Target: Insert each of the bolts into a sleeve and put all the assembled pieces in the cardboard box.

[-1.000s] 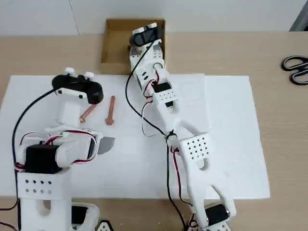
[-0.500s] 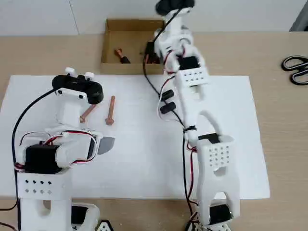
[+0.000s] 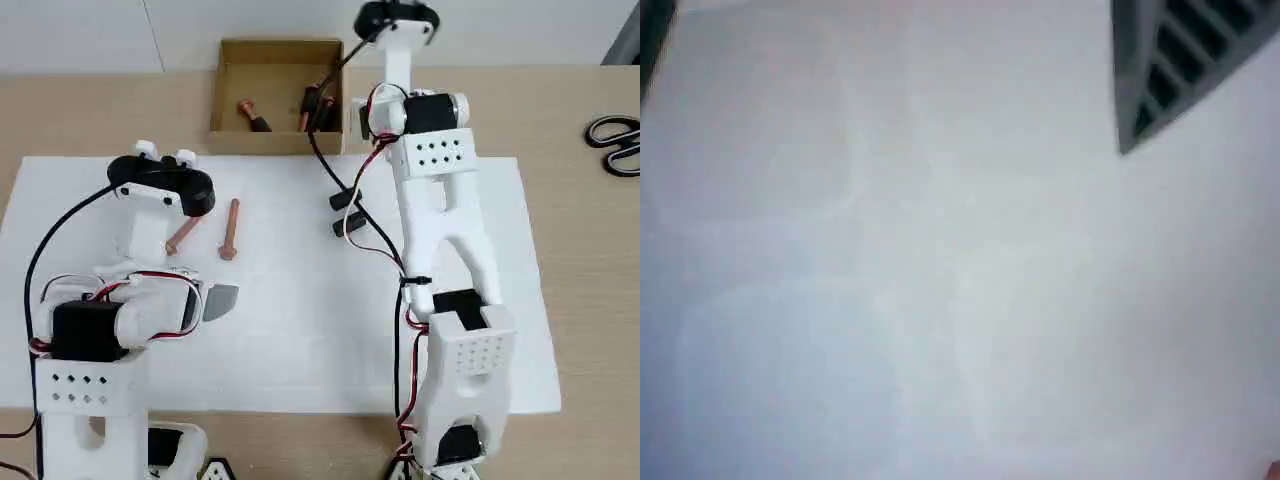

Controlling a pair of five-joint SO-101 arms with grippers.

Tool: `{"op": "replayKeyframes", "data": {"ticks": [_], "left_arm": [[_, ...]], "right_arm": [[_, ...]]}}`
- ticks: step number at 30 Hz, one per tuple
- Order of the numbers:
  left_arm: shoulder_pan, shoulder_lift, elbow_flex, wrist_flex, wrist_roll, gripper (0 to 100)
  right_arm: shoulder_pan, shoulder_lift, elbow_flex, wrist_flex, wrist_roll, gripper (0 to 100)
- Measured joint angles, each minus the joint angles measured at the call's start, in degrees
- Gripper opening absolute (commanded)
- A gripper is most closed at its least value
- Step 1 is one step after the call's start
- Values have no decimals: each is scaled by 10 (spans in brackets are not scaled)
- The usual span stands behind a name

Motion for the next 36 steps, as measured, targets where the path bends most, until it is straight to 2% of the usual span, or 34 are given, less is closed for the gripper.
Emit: {"op": "replayKeyframes", "data": {"ticks": [8,18,25,36], "left_arm": [[0,0,0,10,0,291],[0,0,0,11,0,291],[0,0,0,11,0,291],[0,0,0,11,0,291]], "right_arm": [[-33,-3,0,136,-201,252],[-58,56,-3,160,-238,252],[-59,139,-3,160,-339,252],[-70,191,-23,135,-351,252]]}}
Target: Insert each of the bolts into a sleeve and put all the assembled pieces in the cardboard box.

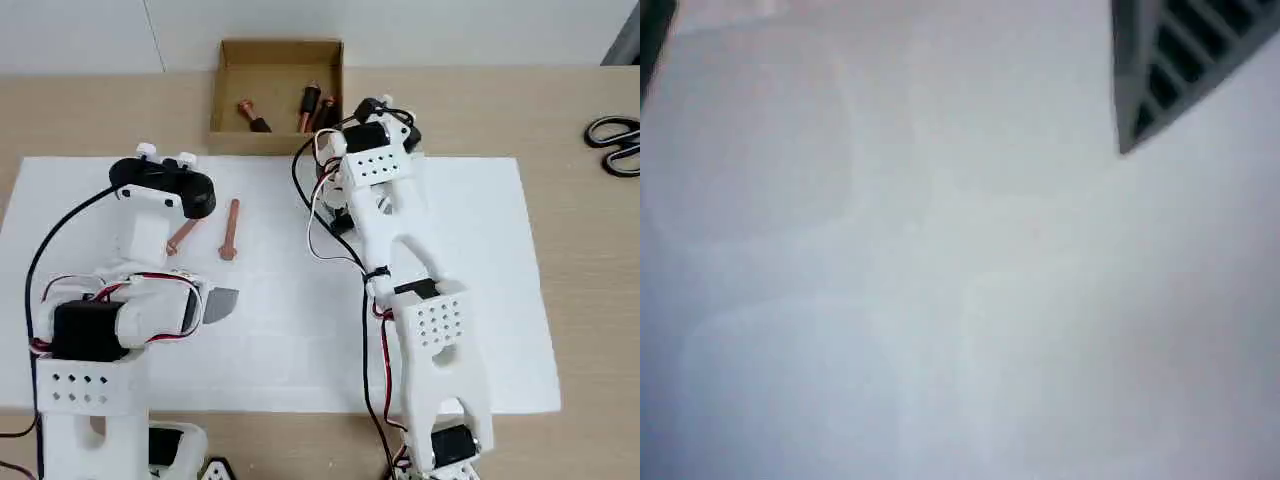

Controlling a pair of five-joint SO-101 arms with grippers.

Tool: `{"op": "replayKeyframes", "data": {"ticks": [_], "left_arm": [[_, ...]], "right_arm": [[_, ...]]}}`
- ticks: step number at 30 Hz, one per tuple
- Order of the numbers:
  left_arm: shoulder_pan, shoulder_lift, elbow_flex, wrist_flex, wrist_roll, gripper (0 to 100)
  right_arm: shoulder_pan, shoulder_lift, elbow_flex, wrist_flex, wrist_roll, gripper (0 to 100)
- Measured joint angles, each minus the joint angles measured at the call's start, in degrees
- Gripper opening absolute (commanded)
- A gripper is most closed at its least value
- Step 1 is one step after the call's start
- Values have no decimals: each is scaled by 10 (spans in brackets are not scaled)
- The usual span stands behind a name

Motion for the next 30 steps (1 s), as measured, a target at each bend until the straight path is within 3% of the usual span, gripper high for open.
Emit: {"op": "replayKeyframes", "data": {"ticks": [24,30], "left_arm": [[0,0,0,0,0,291],[0,0,0,0,0,291]], "right_arm": [[-1,16,1,20,23,246],[1,16,1,25,29,35]]}}
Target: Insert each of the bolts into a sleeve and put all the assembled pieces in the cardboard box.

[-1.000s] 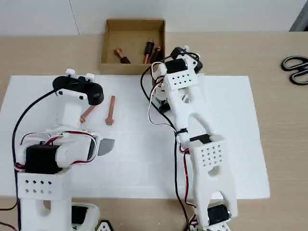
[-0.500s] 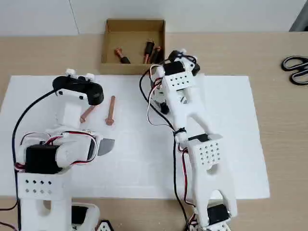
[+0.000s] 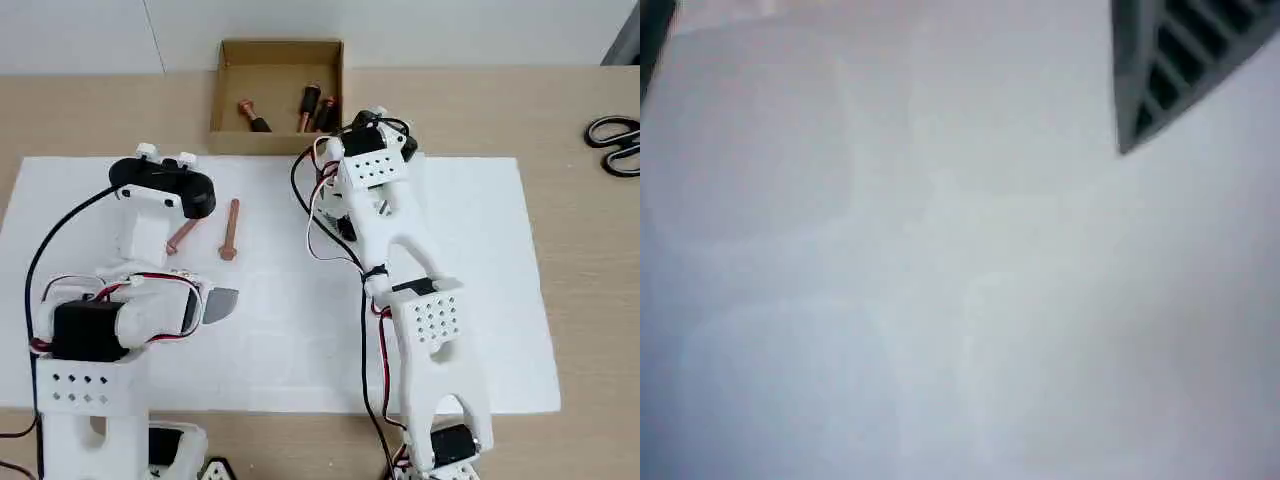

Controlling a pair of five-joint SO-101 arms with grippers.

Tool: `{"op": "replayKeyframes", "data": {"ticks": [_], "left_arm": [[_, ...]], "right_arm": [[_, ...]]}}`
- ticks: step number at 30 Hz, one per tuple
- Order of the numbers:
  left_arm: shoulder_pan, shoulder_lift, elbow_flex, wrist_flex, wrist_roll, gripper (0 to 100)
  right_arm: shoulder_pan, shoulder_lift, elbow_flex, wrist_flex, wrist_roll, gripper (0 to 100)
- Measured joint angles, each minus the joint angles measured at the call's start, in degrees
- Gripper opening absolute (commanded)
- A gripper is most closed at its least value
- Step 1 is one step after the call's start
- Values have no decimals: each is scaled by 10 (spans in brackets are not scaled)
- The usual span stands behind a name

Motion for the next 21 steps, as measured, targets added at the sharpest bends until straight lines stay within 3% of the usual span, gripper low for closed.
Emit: {"op": "replayKeyframes", "data": {"ticks": [2,21], "left_arm": [[0,0,0,0,0,291],[0,0,0,0,0,291]], "right_arm": [[4,0,1,2,17,2],[3,0,0,16,127,3]]}}
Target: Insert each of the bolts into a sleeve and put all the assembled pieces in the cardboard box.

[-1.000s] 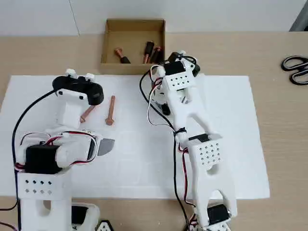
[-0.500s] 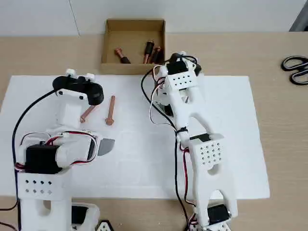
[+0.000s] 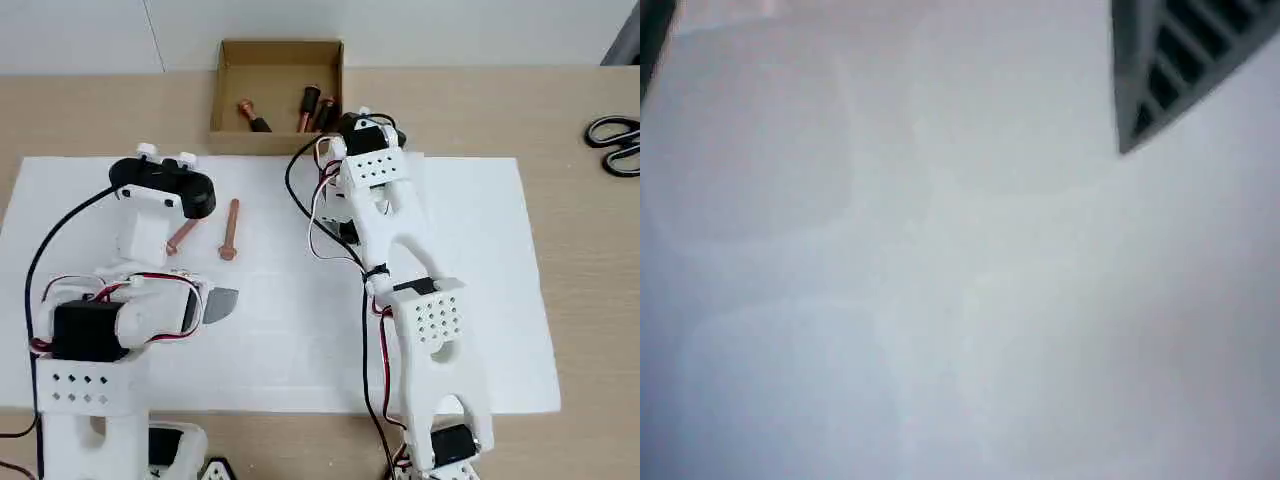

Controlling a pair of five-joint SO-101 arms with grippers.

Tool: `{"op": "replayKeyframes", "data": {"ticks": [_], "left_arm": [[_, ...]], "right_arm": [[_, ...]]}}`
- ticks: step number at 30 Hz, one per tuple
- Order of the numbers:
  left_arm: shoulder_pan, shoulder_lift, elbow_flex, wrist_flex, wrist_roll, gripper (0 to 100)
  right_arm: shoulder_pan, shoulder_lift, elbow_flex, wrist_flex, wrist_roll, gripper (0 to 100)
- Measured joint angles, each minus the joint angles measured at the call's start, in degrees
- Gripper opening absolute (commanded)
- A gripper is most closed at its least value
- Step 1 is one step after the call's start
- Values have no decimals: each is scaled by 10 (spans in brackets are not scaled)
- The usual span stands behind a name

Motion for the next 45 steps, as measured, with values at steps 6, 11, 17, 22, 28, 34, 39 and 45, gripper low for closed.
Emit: {"op": "replayKeyframes", "data": {"ticks": [6,11,17,22,28,34,39,45], "left_arm": [[0,0,0,0,0,291],[0,0,0,0,0,291],[0,0,0,0,0,291],[0,0,0,0,0,291],[0,0,0,0,0,291],[0,0,0,0,0,291],[0,0,0,0,0,291],[0,0,0,0,0,291]], "right_arm": [[0,0,0,5,11,3],[0,-47,17,5,24,2],[-7,-219,118,5,40,2],[-6,-353,251,5,86,2],[-7,-474,416,5,128,3],[-7,-494,498,-64,156,3],[-7,-451,565,-173,164,4],[-7,-382,577,-215,296,6]]}}
